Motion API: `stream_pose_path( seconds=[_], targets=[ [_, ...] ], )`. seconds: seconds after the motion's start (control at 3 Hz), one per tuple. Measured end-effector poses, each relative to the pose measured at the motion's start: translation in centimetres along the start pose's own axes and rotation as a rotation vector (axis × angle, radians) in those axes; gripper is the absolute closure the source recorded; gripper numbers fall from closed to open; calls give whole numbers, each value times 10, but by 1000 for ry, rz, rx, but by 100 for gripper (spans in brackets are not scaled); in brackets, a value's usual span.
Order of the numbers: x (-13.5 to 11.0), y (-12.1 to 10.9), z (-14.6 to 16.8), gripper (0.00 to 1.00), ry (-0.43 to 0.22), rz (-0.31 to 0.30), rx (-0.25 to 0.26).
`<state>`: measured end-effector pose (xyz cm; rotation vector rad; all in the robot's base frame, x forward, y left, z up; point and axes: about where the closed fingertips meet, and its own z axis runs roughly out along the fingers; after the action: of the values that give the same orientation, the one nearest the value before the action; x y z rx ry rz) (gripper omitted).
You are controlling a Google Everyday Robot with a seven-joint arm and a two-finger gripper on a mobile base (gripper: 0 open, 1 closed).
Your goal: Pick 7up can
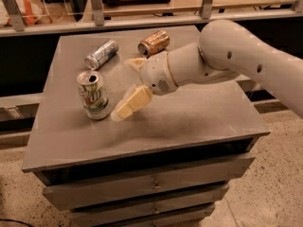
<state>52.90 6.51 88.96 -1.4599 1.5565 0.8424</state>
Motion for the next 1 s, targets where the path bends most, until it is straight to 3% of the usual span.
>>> stream_pose_path(
  seconds=[0.67,1.0],
  targets=[
    [0,-3,46,0,-54,59,-38],
    [-11,-2,60,0,-102,62,-78]
  ],
)
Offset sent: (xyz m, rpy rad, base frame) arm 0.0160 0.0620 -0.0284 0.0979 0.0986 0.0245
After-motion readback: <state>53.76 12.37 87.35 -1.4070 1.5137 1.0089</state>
